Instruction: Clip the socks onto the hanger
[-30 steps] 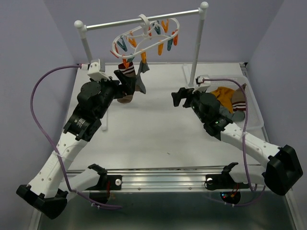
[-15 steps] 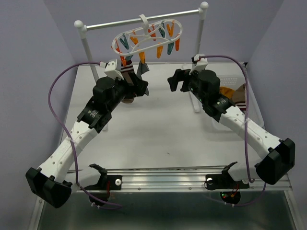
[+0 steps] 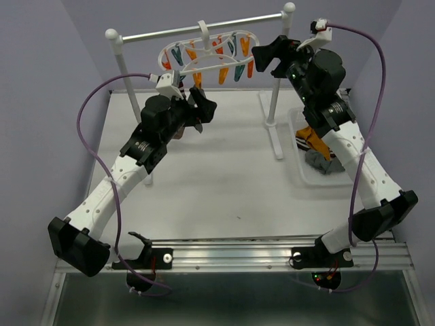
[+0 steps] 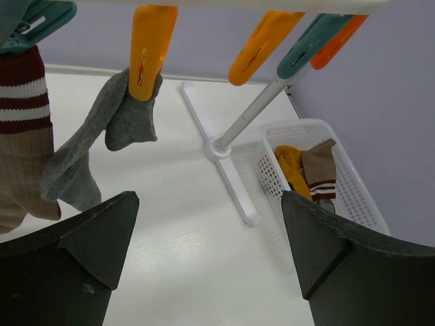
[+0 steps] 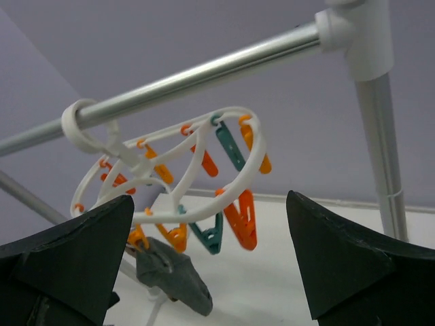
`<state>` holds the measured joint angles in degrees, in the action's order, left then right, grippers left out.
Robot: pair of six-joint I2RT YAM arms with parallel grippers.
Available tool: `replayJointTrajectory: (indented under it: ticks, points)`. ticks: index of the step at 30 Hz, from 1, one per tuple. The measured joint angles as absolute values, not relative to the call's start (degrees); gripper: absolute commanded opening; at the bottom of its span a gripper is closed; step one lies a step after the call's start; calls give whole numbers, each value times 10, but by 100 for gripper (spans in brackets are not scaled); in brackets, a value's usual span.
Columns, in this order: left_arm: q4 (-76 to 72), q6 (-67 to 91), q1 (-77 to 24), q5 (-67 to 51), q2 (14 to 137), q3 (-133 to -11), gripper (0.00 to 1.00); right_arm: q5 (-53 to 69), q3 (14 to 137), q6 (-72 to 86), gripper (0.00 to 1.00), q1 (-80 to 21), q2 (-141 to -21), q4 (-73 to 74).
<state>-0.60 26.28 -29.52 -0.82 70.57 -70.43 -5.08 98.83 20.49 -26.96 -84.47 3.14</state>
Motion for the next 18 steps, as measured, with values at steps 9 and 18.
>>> replayJointTrajectory:
  ticks: [9, 18]
  points:
    - [-10, 233, -295, 20, 714, -718, 99, 9, 1053, 274, 87, -237, -941, 63]
    - [-11, 220, -295, 32, 709, -716, 99, 15, 1077, 342, 79, -237, -977, 62]
